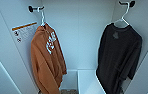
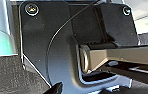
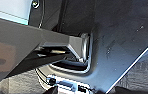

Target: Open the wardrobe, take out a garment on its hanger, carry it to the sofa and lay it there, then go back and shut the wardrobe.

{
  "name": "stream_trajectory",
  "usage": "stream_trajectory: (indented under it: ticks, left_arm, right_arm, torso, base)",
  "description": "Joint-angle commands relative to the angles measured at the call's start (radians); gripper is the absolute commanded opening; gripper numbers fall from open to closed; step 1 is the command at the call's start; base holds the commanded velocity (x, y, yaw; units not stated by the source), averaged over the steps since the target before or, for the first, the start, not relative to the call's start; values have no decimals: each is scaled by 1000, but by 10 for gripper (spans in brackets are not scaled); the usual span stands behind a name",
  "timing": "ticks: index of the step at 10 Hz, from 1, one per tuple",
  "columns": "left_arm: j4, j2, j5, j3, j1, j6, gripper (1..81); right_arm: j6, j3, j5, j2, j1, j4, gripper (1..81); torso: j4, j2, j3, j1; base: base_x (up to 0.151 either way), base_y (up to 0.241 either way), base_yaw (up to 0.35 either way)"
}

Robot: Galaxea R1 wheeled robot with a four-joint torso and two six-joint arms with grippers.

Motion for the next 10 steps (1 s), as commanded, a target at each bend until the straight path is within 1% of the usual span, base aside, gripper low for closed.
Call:
stream_trajectory:
  ticks: [1, 4, 5, 6, 7, 8, 9, 10]
  left_arm:
    - [-6, 0, 57, 2, -25, -1, 811]
    - [-4, 2, 58, 2, -25, -1, 811]
    - [-18, 6, 58, 2, -26, -11, 811]
    - [-56, 3, 64, 2, -23, -17, 811]
    - [-104, -1, 113, 2, -23, -17, 811]
    - [-144, -4, 122, 2, -25, -16, 811]
    - [-145, -7, 118, 2, -25, -11, 811]
    - [-139, -7, 112, 0, -26, -8, 811]
  right_arm:
    - [-1, 5, -51, 9, 23, -10, 811]
    - [-9, 5, -51, 8, 23, -10, 811]
    - [-9, 5, -51, 8, 24, -10, 811]
    - [-10, 5, -51, 9, 24, -10, 811]
    - [-9, 5, -51, 8, 24, -10, 811]
    - [-7, 5, -51, 9, 26, -10, 811]
    - [-5, 5, -51, 9, 27, -10, 811]
    - [-3, 5, -51, 8, 26, -10, 811]
  torso:
    - [0, 0, 0, 0]
    - [0, 0, 0, 0]
    - [0, 0, 0, 0]
    - [0, 0, 0, 0]
    - [0, 0, 0, 0]
    - [0, 0, 0, 0]
    - [-36, 0, 0, 0]
    - [-93, 0, 0, 0]
  base:
    - [0, 0, 0]
    - [0, 0, 0]
    - [0, 0, 0]
    - [0, 0, 0]
    - [0, 0, 0]
    - [0, 0, 0]
    - [0, 0, 0]
    - [0, 0, 0]
